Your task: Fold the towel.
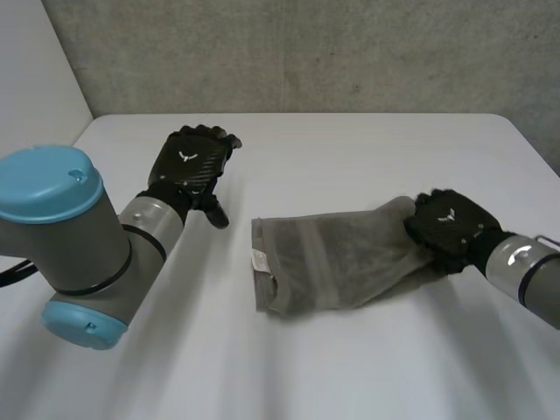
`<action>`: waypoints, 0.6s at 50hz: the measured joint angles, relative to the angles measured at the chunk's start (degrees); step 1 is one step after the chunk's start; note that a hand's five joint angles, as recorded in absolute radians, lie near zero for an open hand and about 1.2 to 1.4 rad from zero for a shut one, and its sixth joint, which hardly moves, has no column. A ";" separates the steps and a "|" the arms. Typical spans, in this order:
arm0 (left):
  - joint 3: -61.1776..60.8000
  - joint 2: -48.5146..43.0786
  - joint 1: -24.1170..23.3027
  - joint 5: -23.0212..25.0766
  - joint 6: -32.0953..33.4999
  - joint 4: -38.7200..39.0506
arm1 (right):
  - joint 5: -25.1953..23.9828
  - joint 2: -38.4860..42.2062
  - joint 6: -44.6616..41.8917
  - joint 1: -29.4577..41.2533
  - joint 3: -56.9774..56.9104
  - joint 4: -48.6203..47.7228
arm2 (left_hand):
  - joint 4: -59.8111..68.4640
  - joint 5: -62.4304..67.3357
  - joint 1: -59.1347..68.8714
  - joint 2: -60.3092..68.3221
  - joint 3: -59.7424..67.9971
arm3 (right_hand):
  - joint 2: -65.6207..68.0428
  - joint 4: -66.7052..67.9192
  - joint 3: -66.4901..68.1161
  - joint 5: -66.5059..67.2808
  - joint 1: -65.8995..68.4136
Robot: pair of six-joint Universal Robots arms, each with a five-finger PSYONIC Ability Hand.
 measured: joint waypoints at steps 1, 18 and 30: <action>0.01 0.16 0.15 0.00 0.00 0.05 | 0.14 -0.16 -0.28 1.71 -1.27 0.70 | 0.00 0.00 0.00 0.00 0.00 | 0.00 0.00 0.00 0.00 0.12; 0.47 1.10 2.28 -1.79 -0.11 0.25 | 8.21 17.35 0.46 35.66 -21.91 1.24 | 0.00 0.00 0.00 0.00 0.00 | 0.00 0.00 0.00 0.11 0.18; 0.31 1.10 2.86 -3.44 -0.18 0.28 | 12.39 25.79 6.10 39.83 -26.73 -5.34 | 0.00 0.00 0.00 0.00 0.00 | -15.50 0.00 0.00 -14.85 -14.62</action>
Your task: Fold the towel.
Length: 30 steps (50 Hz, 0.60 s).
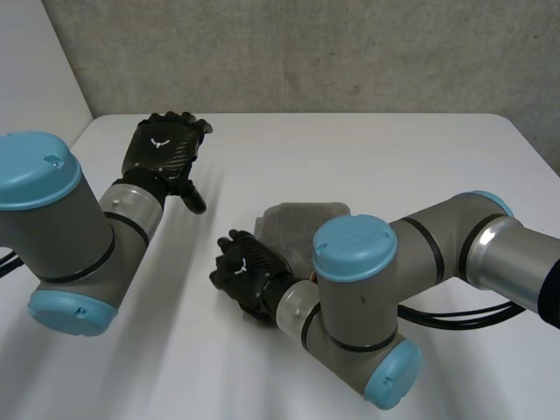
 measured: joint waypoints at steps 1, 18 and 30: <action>-0.01 0.00 0.00 0.00 0.00 0.00 | 0.12 -0.39 0.71 -0.04 0.32 -0.29 | 0.00 0.00 0.00 0.00 0.00 | -2.63 0.00 0.00 -2.69 -2.67; 1.32 -0.01 -1.28 0.02 -1.06 0.05 | -0.07 -23.38 15.47 -13.58 18.33 2.62 | 0.00 0.00 0.00 0.00 0.00 | -42.97 0.00 0.00 -48.19 -46.64; 3.60 -4.76 -7.33 0.05 -8.89 -0.34 | -2.68 -23.23 27.50 -26.86 20.56 6.24 | 0.00 -0.01 0.00 0.00 0.00 | -42.97 0.00 0.00 -48.19 -46.67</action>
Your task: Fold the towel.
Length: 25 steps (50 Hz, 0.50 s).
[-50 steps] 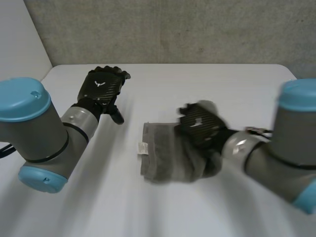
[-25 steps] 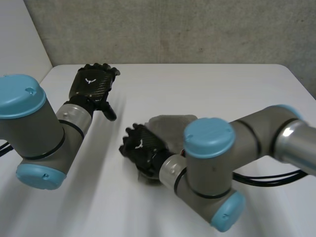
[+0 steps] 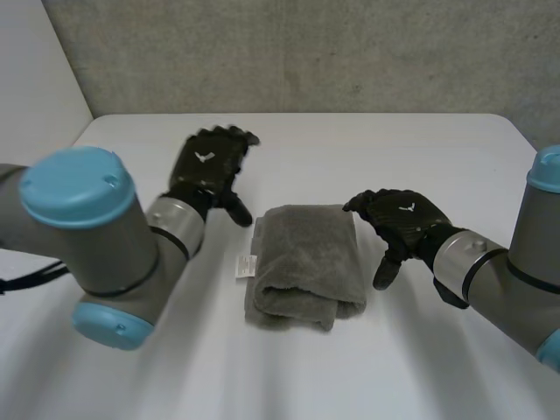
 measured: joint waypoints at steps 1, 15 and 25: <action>0.07 -0.70 -0.84 0.01 -0.30 -0.03 | -0.51 0.72 2.03 -0.33 -0.32 -0.40 | 0.00 0.00 0.00 0.00 0.00 | 0.00 0.00 0.00 0.00 0.00; -1.78 -6.83 -4.86 0.11 0.20 0.24 | -2.66 10.35 17.11 0.28 -2.86 -5.22 | 0.00 0.01 0.00 0.00 0.00 | 0.00 0.00 0.00 0.00 -0.01; -4.51 -8.94 -4.11 0.37 0.39 0.70 | -0.15 13.58 20.46 2.55 -3.21 -8.73 | 0.00 0.00 0.00 0.00 0.00 | 0.00 0.00 0.00 0.00 -0.01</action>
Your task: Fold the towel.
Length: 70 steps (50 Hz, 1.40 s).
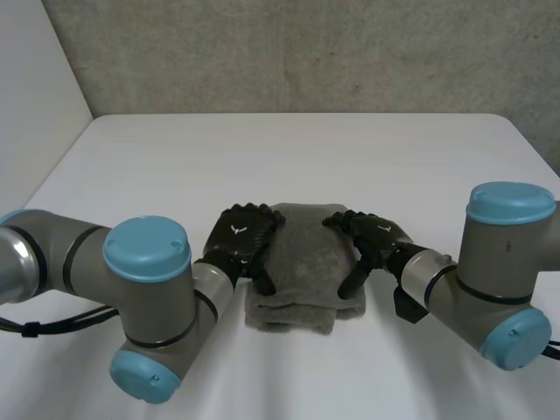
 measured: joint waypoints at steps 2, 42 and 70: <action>-0.55 -0.23 0.16 0.01 0.00 0.06 | 1.13 0.18 0.08 0.67 0.00 -0.86 | 0.00 0.00 0.00 0.00 0.00 | 0.00 0.00 0.00 0.00 0.00; 1.42 15.80 3.31 -2.13 4.68 -2.21 | 10.15 -14.55 -10.25 4.21 -6.95 5.96 | 0.00 -0.05 0.00 0.00 0.00 | 0.00 0.00 0.00 0.00 -0.26; 12.75 21.16 11.77 -6.62 -2.93 -20.69 | 17.52 -19.59 -10.64 -0.39 -15.20 13.90 | 0.00 -0.05 0.00 0.00 0.00 | 0.00 0.00 0.00 0.00 -0.26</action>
